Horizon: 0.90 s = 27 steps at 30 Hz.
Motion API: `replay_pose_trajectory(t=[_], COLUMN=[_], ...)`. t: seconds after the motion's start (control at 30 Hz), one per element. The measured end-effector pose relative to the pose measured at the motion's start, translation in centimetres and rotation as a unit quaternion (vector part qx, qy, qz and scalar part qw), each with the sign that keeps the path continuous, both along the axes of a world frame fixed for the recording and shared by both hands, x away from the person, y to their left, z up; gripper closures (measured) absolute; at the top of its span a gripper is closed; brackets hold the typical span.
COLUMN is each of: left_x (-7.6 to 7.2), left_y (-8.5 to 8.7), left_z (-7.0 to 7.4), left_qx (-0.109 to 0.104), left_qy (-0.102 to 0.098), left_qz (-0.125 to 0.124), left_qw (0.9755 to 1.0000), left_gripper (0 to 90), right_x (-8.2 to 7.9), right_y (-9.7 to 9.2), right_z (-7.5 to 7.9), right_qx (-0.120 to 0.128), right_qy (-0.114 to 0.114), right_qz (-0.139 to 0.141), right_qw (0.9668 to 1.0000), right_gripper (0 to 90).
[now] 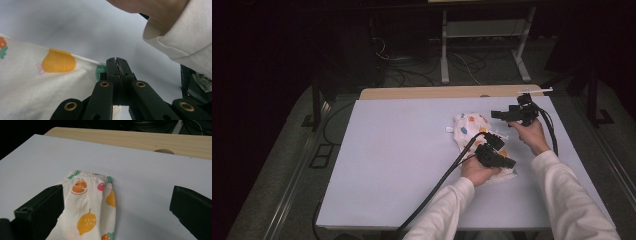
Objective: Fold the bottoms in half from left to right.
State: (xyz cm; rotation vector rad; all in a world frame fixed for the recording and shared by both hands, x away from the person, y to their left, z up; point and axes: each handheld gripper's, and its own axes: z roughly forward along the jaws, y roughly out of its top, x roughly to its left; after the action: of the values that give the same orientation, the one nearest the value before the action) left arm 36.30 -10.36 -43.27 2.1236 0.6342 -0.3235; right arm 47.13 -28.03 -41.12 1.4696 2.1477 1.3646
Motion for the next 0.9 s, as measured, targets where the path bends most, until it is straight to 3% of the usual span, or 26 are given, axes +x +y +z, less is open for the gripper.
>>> replay_pose_trajectory(t=[0.17, 0.53, 0.8, 0.9], left_x=[-0.1, 0.2, -0.1, -0.4], left_y=[-0.7, -1.1, -0.6, -0.3], left_z=[-0.3, -1.2, 0.1, 0.8], left_qx=[0.006, 0.017, 0.003, 0.002], left_qy=[0.003, 0.021, 0.003, -0.015], left_qz=[-0.01, -0.001, 0.01, 0.007], left_qw=[0.9999, 0.9996, 0.9999, 0.9999], left_gripper=[89.4, 86.8, 57.6, 44.6], right_x=[-0.3, -0.9, -1.4, -1.6], right_y=[-0.2, -0.5, -0.4, -0.3], right_z=[-0.2, -0.3, 0.2, 0.4], right_qx=[-0.001, -0.001, -0.001, -0.001], right_qy=[0.002, 0.003, -0.005, -0.008], right_qz=[0.0, 0.003, 0.009, 0.009], right_qw=[1.0, 1.0, 0.9999, 0.9999], right_gripper=[0.0, 0.0, 0.0, 0.0])
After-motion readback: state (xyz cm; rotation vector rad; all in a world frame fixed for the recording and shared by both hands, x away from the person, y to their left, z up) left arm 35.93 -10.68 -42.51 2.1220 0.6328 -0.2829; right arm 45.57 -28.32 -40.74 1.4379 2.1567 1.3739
